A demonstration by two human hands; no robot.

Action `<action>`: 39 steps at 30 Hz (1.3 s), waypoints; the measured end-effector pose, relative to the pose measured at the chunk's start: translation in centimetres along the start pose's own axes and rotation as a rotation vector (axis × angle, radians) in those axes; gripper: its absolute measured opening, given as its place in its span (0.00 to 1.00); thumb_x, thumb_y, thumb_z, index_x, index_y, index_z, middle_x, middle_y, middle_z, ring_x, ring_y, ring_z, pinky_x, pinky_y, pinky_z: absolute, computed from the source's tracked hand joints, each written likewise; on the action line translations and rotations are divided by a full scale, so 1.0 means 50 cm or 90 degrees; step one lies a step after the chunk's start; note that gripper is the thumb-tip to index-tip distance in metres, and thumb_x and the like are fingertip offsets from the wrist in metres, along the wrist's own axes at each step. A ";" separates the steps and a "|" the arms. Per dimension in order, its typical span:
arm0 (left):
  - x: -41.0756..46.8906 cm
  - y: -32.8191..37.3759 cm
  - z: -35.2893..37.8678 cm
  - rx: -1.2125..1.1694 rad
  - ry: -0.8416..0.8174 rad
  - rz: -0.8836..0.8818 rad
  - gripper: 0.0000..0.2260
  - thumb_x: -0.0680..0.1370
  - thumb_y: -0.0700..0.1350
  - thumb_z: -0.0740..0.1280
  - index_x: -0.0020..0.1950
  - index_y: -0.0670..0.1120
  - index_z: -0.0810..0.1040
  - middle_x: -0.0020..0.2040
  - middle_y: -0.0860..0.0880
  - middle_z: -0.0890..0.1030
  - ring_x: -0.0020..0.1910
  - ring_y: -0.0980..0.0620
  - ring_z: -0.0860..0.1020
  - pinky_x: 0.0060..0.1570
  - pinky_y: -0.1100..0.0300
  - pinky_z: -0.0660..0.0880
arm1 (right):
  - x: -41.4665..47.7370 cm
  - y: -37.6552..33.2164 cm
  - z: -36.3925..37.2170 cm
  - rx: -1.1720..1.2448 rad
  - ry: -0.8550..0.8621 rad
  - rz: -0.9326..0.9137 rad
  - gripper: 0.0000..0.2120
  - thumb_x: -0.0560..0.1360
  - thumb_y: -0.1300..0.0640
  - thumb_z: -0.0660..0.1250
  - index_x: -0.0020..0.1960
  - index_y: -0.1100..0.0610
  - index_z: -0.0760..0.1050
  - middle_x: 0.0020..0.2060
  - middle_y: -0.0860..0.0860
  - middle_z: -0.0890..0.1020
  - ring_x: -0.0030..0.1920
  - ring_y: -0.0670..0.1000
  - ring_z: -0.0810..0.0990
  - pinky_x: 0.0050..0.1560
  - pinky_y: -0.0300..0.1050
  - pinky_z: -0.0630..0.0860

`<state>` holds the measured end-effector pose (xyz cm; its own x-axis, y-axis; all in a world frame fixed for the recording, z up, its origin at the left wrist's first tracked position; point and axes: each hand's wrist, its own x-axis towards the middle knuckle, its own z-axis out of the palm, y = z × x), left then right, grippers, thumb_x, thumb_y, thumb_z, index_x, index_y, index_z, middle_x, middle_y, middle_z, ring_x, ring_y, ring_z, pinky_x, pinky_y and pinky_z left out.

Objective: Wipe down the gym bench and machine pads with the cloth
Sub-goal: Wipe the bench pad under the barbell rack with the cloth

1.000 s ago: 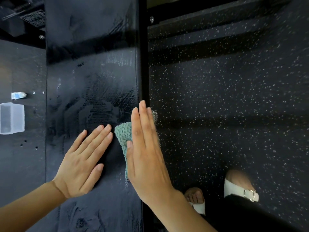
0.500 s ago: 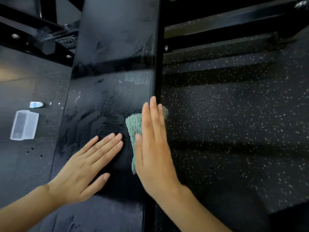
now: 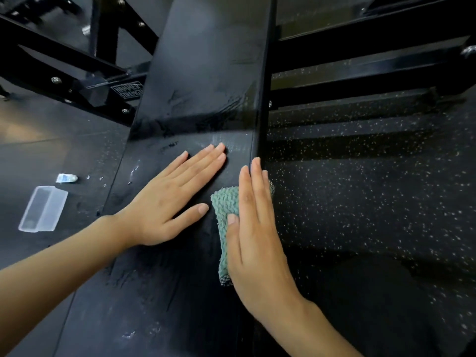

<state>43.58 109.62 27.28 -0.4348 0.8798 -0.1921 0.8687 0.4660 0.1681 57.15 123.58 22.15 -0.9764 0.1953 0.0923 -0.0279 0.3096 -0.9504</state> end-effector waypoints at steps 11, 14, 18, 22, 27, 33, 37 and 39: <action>0.014 -0.020 0.001 -0.011 0.003 0.009 0.30 0.82 0.52 0.53 0.81 0.41 0.52 0.82 0.47 0.51 0.80 0.48 0.51 0.77 0.44 0.48 | 0.234 0.044 -0.047 0.023 0.019 0.042 0.28 0.85 0.62 0.50 0.80 0.58 0.41 0.80 0.50 0.39 0.79 0.47 0.37 0.78 0.40 0.40; 0.024 -0.026 -0.001 -0.024 0.014 -0.004 0.29 0.82 0.53 0.51 0.81 0.41 0.52 0.82 0.47 0.51 0.80 0.48 0.51 0.77 0.44 0.48 | 0.254 0.049 -0.051 0.011 0.019 0.036 0.28 0.84 0.62 0.51 0.80 0.58 0.42 0.80 0.50 0.39 0.79 0.47 0.37 0.78 0.42 0.43; 0.045 -0.036 -0.005 -0.033 0.037 -0.035 0.28 0.83 0.52 0.51 0.81 0.42 0.51 0.82 0.48 0.51 0.80 0.49 0.51 0.77 0.46 0.48 | 0.233 0.046 -0.056 0.020 -0.003 0.016 0.28 0.85 0.58 0.49 0.80 0.56 0.40 0.79 0.46 0.36 0.78 0.43 0.34 0.78 0.39 0.40; 0.064 -0.054 -0.010 -0.037 0.041 -0.047 0.28 0.83 0.52 0.51 0.81 0.43 0.51 0.82 0.48 0.50 0.81 0.49 0.50 0.77 0.47 0.48 | 0.169 0.033 -0.056 -0.010 -0.043 -0.009 0.28 0.84 0.55 0.47 0.80 0.53 0.40 0.78 0.41 0.35 0.77 0.41 0.33 0.75 0.34 0.36; 0.100 -0.083 -0.019 -0.016 0.056 -0.061 0.28 0.83 0.51 0.49 0.81 0.42 0.50 0.82 0.49 0.50 0.80 0.50 0.50 0.77 0.48 0.49 | 0.128 0.026 -0.057 -0.031 -0.067 -0.040 0.28 0.83 0.54 0.46 0.80 0.52 0.39 0.78 0.40 0.35 0.78 0.45 0.35 0.77 0.41 0.39; 0.128 -0.105 -0.029 -0.004 0.050 -0.053 0.28 0.83 0.51 0.50 0.81 0.43 0.51 0.82 0.49 0.50 0.80 0.50 0.50 0.77 0.46 0.50 | 0.172 0.034 -0.060 -0.030 -0.051 -0.039 0.29 0.82 0.51 0.46 0.79 0.50 0.37 0.78 0.41 0.33 0.78 0.44 0.33 0.79 0.48 0.40; 0.143 -0.112 -0.037 -0.008 0.050 -0.054 0.27 0.83 0.51 0.50 0.81 0.44 0.51 0.82 0.50 0.51 0.80 0.51 0.50 0.77 0.46 0.49 | 0.256 0.053 -0.067 -0.051 -0.026 -0.026 0.30 0.81 0.51 0.46 0.79 0.54 0.37 0.78 0.45 0.33 0.77 0.44 0.31 0.78 0.48 0.36; 0.149 -0.116 -0.039 -0.012 0.047 -0.053 0.27 0.83 0.51 0.50 0.81 0.44 0.51 0.82 0.51 0.50 0.80 0.52 0.50 0.77 0.46 0.48 | 0.307 0.060 -0.074 -0.057 -0.013 -0.015 0.31 0.81 0.53 0.47 0.80 0.57 0.39 0.78 0.48 0.34 0.77 0.44 0.30 0.77 0.47 0.33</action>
<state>34.84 113.64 26.77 -0.5216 0.8424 -0.1349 0.8248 0.5384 0.1730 42.87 130.93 21.82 -0.9799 0.1680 0.1080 -0.0332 0.3961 -0.9176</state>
